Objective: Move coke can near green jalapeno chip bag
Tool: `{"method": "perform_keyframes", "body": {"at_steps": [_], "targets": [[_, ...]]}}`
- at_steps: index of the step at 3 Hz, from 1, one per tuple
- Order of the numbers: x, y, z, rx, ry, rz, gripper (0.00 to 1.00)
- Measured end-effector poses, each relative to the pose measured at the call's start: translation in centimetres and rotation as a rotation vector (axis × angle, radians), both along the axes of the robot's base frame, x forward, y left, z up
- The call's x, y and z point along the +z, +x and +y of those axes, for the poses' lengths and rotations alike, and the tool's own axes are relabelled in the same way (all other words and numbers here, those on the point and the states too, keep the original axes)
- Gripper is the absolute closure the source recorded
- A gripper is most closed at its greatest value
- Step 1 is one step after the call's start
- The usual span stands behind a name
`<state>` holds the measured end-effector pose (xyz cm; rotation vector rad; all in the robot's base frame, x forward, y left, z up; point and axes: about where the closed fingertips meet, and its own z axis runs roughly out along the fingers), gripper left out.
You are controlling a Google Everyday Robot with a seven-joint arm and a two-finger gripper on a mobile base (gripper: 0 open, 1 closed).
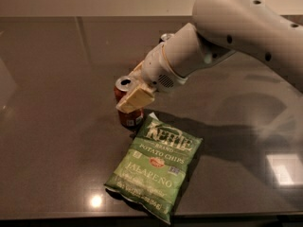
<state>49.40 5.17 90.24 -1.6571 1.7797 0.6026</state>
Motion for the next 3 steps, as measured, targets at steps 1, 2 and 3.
{"method": "perform_keyframes", "body": {"at_steps": [1,2,3], "targets": [[0.2,0.2,-0.6,0.003,-0.003,-0.007,0.00],[0.7,0.6,-2.1,-0.003,0.034,-0.021,0.00],[0.8,0.6,-2.2,-0.003,0.039,-0.025,0.00]]}}
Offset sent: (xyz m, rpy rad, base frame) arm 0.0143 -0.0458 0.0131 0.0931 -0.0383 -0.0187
